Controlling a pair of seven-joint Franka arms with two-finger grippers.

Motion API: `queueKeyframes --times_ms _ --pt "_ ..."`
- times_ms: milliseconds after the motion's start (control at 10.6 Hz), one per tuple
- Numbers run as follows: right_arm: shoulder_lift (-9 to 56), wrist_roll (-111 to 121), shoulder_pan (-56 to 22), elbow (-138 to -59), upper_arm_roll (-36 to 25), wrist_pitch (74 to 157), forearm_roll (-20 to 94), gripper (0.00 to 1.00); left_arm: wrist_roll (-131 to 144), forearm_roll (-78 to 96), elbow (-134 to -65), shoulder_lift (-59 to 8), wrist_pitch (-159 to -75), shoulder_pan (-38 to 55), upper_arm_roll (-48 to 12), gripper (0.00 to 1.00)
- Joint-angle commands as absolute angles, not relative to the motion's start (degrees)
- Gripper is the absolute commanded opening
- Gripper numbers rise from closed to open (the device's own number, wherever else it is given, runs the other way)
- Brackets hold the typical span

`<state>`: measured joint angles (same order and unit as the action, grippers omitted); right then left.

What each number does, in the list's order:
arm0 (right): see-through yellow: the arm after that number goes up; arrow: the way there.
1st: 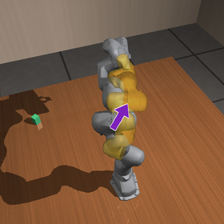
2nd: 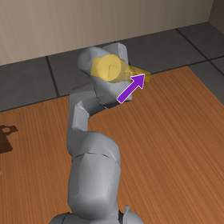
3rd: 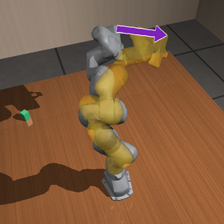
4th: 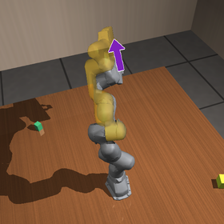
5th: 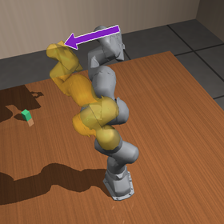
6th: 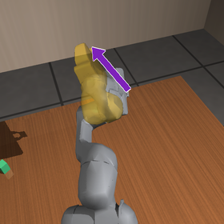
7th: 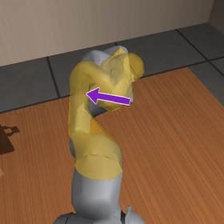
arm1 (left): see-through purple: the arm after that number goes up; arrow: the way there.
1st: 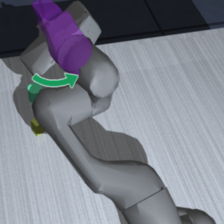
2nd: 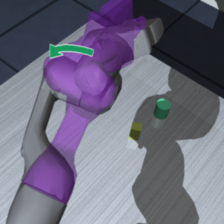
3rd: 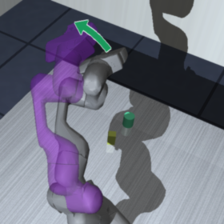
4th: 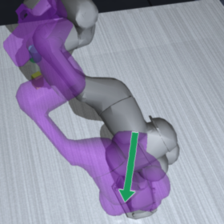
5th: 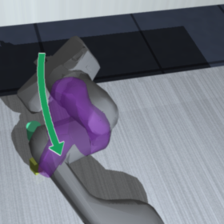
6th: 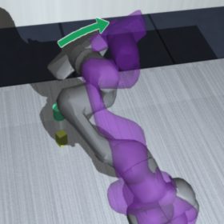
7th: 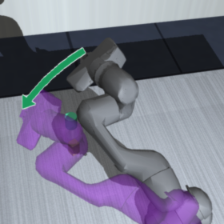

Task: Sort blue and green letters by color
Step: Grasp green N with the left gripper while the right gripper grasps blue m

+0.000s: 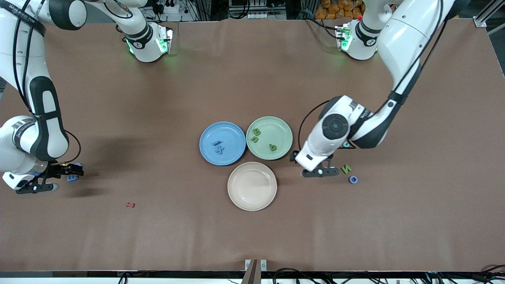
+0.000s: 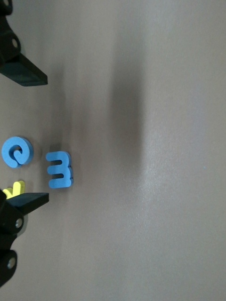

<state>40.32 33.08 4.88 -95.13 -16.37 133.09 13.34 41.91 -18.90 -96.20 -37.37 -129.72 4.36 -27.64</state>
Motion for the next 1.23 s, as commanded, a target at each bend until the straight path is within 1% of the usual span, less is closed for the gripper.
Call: queueKeyframes --times_ms 0,283,378,567,661,756,850,945,1039,1134 --pt "42.4 35.0 6.9 -93.3 -15.8 134.3 13.2 1.0 45.7 -19.4 -97.7 -36.8 -128.9 0.6 -27.8 1.0" --pt "44.1 34.8 7.3 -93.0 -15.8 136.7 13.5 1.0 49.0 -20.3 -102.5 -34.5 -129.8 -6.5 -27.8 1.0" --pt "44.3 34.8 7.6 -92.9 -15.8 136.7 13.7 1.0 49.0 -21.5 -104.4 -33.3 -131.6 -8.2 -27.8 0.92" --pt "45.0 34.7 7.6 -92.5 -15.7 137.1 13.8 1.0 50.0 -21.5 -106.6 -33.0 -134.9 -10.9 -27.8 0.91" --pt "45.3 34.6 7.6 -92.5 -15.7 138.0 14.0 1.0 50.2 -21.6 -108.1 -33.2 -137.5 -12.9 -27.8 0.91" --pt "45.8 34.6 7.6 -92.5 -15.6 138.9 14.4 1.0 50.3 -21.5 -110.6 -33.2 -141.6 -13.6 -27.8 0.91" --pt "46.0 34.7 7.6 -92.5 -15.6 139.0 15.3 1.0 50.3 -21.5 -111.8 -33.4 -143.7 -14.0 -27.7 0.9" --pt "46.0 34.7 7.6 -92.5 -15.6 139.0 15.4 1.0 50.3 -21.5 -112.0 -33.7 -144.0 -14.0 -27.7 0.83" --pt "45.9 34.7 7.5 -92.5 -15.6 139.0 15.4 0.86 50.3 -21.5 -111.8 -34.1 -144.1 -14.0 -27.7 0.8" --pt "45.7 34.6 7.4 -92.6 -15.6 139.0 15.4 0.64 50.3 -21.5 -111.6 -34.7 -144.1 -13.8 -27.6 0.79"
